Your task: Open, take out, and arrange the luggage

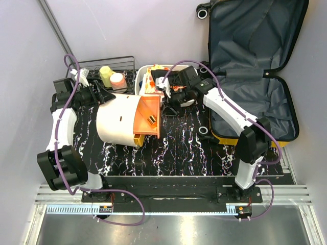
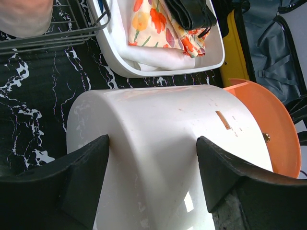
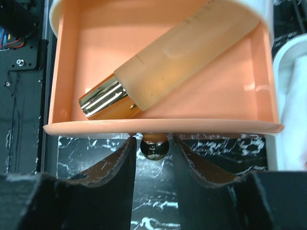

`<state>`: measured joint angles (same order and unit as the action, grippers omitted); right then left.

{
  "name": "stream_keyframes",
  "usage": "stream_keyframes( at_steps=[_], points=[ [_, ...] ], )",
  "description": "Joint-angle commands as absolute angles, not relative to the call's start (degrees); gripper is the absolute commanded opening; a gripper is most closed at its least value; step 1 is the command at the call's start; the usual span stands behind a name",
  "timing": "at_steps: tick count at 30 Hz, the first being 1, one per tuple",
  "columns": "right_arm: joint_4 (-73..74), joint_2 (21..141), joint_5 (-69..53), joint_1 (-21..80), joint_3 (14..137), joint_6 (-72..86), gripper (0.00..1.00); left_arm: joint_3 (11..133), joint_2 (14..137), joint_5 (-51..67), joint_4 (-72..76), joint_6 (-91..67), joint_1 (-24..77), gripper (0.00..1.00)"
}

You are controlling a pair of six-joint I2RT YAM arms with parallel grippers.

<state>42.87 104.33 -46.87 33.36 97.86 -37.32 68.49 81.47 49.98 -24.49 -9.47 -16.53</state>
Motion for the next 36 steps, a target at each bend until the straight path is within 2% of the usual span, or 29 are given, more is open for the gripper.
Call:
stream_keyframes(
  at_steps=[1, 13, 20, 24, 28, 31, 36],
  points=[
    [36.66, 106.78, -49.31, 36.38, 104.58, -37.71, 0.44, 63.20, 83.41, 46.05, -37.97, -2.99, -15.64, 0.74],
    [27.17, 117.15, -48.52, 41.22, 112.67, -30.85, 0.44, 62.40, 83.85, 46.06, -37.18, -3.16, -15.64, 0.73],
    [23.82, 117.52, -45.36, 41.92, 114.79, -26.20, 0.47, 62.67, 84.02, 45.88, -37.35, -3.16, -15.73, 0.73],
    [23.82, 109.79, -43.24, 40.35, 107.77, -25.93, 0.49, 63.28, 83.94, 45.88, -37.88, -2.90, -16.08, 0.73],
    [23.47, 100.05, -44.21, 39.11, 93.74, -25.75, 0.51, 64.42, 83.85, 45.79, -38.58, -1.94, -16.70, 0.73],
    [21.28, 98.35, -44.65, 39.11, 87.04, -25.23, 0.51, 67.14, 83.94, 45.01, -39.81, -0.44, -16.96, 0.75],
    [14.96, 103.17, -44.56, 39.11, 85.95, -23.38, 0.50, 72.94, 83.58, 44.47, -41.48, 1.41, -18.45, 0.82]
  ],
)
